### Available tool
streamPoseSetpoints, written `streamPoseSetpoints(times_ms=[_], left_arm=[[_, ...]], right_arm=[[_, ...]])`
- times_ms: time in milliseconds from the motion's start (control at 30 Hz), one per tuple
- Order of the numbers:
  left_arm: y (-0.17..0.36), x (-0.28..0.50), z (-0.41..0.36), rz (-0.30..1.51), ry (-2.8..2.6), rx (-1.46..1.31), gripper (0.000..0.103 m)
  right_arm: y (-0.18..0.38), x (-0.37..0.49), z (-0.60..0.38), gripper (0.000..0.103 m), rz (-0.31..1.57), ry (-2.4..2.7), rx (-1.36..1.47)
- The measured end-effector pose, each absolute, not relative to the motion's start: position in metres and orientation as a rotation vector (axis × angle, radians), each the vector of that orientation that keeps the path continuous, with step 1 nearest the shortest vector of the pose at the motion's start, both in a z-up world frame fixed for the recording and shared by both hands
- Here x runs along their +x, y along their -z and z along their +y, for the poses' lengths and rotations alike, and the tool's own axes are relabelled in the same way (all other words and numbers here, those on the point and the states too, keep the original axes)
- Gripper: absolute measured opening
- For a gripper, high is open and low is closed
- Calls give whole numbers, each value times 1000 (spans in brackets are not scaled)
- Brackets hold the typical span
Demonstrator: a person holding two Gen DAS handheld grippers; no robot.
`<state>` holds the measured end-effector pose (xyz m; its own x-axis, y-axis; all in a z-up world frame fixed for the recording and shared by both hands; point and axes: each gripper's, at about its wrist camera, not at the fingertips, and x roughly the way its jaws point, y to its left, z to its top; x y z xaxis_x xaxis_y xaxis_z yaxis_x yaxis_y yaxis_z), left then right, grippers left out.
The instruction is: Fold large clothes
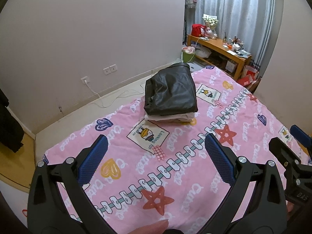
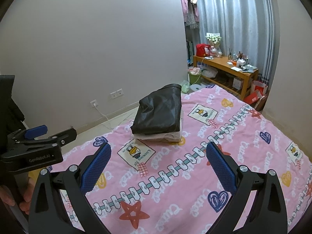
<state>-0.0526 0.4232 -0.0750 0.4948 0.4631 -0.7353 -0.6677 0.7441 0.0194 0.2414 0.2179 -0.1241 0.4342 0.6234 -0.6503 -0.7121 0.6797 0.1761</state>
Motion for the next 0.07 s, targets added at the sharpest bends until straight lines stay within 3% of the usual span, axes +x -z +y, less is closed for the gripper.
streamPoseSetpoints(times_ms=[67], left_arm=[[76, -53, 423, 797, -697, -291, 97]], right_arm=[[123, 242, 217, 95, 749, -834, -133]])
